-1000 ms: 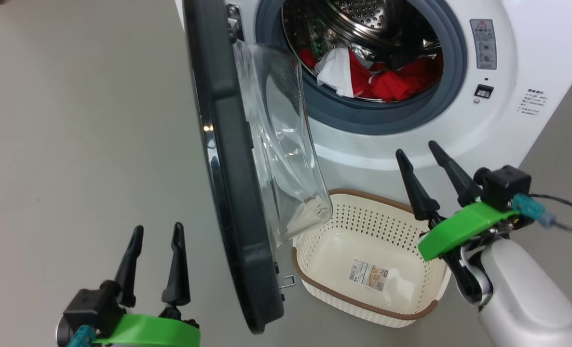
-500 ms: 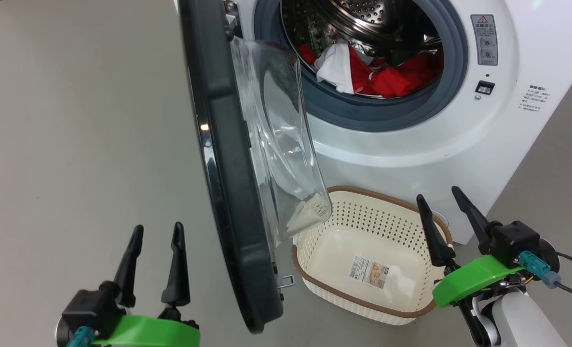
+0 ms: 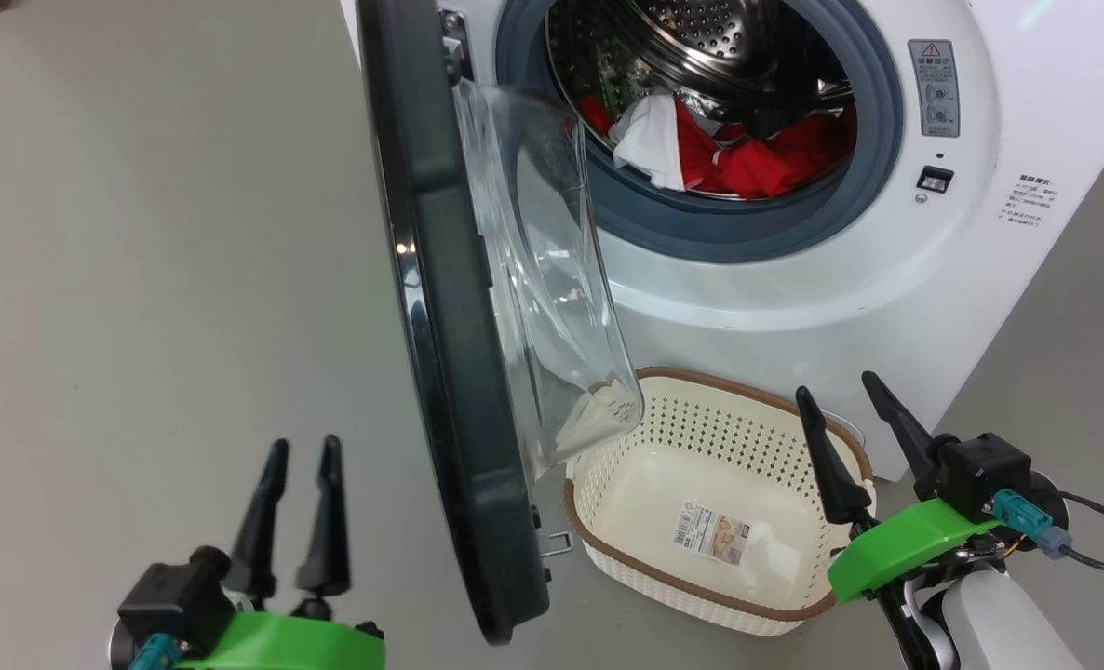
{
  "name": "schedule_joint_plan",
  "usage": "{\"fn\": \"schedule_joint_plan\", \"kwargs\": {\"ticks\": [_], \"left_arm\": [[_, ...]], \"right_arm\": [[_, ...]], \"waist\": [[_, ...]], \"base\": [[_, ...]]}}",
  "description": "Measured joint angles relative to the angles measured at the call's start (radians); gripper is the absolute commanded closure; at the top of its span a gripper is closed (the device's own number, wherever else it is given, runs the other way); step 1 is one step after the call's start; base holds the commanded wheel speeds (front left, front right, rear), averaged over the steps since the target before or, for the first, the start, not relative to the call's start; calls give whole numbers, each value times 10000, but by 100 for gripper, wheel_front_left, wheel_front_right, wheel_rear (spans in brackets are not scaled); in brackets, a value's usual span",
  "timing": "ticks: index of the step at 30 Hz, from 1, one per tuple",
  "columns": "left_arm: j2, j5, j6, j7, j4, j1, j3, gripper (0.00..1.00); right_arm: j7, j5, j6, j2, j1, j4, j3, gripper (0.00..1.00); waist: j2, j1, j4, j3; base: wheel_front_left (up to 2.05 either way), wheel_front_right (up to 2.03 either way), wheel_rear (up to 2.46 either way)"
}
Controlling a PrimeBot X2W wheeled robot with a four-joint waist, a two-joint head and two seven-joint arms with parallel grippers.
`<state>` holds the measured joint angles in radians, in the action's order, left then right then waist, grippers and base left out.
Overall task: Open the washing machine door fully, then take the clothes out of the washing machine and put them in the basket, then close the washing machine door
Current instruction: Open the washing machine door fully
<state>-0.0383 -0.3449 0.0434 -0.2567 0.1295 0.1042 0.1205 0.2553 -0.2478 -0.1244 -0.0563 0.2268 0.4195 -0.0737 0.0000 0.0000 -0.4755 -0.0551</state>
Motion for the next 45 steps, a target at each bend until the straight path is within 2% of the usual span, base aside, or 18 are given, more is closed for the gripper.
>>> {"fn": "schedule_joint_plan", "kwargs": {"ticks": [7,14,20,22,24,27,32,37,39,45], "left_arm": [[0,-219,100,0,-700,4,-111,100],[-12,-407,382,-2,-2661,290,73,100],[-12,38,360,-12,-4560,613,777,100],[-17,127,351,-13,-4780,615,941,100],[-31,201,176,-15,-5020,640,1753,100],[-42,182,-21,33,-4882,647,2660,100],[-82,-54,-362,1053,-3802,675,3902,100],[-102,-604,-441,1599,-2545,689,4357,100],[-100,-679,-309,1716,-2090,693,4335,100],[-102,-736,566,1858,-1438,696,3777,100]], "right_arm": [[0,-186,0,2,-17,150,-2,0],[0,-347,0,6,-39,330,-77,0],[0,-431,0,13,-234,476,-169,0],[0,-431,0,15,-234,481,-174,0],[0,-443,0,17,-234,483,-178,0],[0,-504,0,17,-234,512,-182,0],[0,-604,0,19,-233,516,-295,0],[0,-602,0,21,-229,514,-328,0],[0,-602,0,21,-226,514,-322,0],[0,-602,0,21,-224,516,-274,0]], "waist": [[0,0,-45,87],[0,0,-46,213],[0,0,34,347],[0,0,51,362],[1,0,97,372],[0,0,162,360],[0,0,262,282],[0,-1,384,161],[0,-1,434,109],[0,-1,510,1]], "base": [[0,0,0],[0,0,0],[0,0,0],[0,0,0],[0,0,0],[0,0,0],[0,0,0],[0,0,0],[0,0,0],[0,0,0]]}}
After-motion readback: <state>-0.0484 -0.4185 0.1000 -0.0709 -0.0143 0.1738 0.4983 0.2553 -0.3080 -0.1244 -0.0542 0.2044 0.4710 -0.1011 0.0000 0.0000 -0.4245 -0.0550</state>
